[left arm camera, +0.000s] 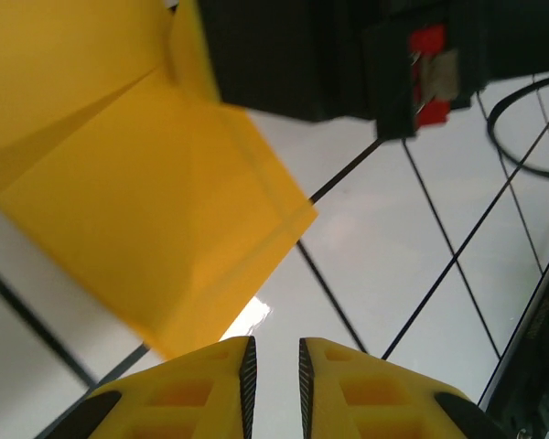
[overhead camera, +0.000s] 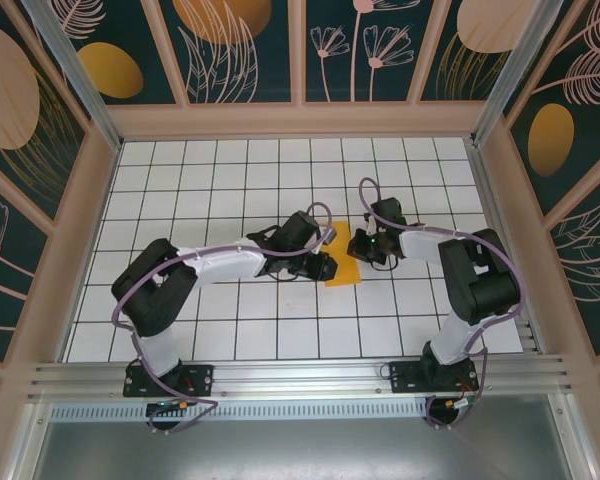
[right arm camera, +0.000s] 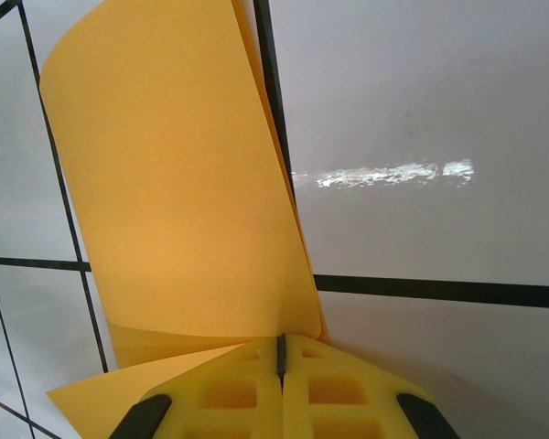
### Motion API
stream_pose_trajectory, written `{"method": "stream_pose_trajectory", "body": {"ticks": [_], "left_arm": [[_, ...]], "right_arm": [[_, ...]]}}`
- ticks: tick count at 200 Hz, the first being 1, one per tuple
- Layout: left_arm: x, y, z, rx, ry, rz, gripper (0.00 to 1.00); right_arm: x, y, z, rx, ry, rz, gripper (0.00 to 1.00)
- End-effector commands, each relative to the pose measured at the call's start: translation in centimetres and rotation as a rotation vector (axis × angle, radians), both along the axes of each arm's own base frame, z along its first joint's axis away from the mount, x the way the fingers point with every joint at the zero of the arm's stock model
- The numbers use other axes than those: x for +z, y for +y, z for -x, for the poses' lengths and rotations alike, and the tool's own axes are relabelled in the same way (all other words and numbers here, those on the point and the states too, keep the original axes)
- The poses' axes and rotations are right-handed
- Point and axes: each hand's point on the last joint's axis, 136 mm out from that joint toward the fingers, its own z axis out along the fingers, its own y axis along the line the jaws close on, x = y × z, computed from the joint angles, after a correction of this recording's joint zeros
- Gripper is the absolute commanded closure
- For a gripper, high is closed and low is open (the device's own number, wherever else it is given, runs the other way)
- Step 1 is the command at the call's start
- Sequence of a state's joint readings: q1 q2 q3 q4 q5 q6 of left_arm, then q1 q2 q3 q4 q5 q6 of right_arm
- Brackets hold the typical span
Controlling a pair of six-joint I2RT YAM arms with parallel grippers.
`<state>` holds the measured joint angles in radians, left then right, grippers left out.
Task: Fold a paper plane with a square sheet of paper (fold left side to right side)
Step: Fold the triangle a second time at the center of the table.
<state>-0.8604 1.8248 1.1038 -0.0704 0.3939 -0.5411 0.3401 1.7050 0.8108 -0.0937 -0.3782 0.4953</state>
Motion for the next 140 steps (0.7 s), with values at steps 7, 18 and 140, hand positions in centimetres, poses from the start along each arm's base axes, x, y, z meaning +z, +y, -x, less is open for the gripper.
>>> {"method": "stream_pose_trajectory", "body": {"ticks": [7, 18, 140], "left_arm": [[-2.0, -1.1, 0.2, -0.051, 0.037, -0.012, 0.78], [-2.8, -1.1, 0.2, -0.053, 0.047, -0.025, 0.78], [-8.5, 2.1, 2.1, -0.018, 0.125, -0.158, 0.78]], "right_arm": [[-2.0, -0.9, 0.6, -0.012, 0.041, 0.06, 0.96], [-2.0, -0.8, 0.7, -0.008, 0.044, 0.06, 0.96], [3.7, 1.1, 2.4, 0.029, -0.011, -0.088, 0.96]]}}
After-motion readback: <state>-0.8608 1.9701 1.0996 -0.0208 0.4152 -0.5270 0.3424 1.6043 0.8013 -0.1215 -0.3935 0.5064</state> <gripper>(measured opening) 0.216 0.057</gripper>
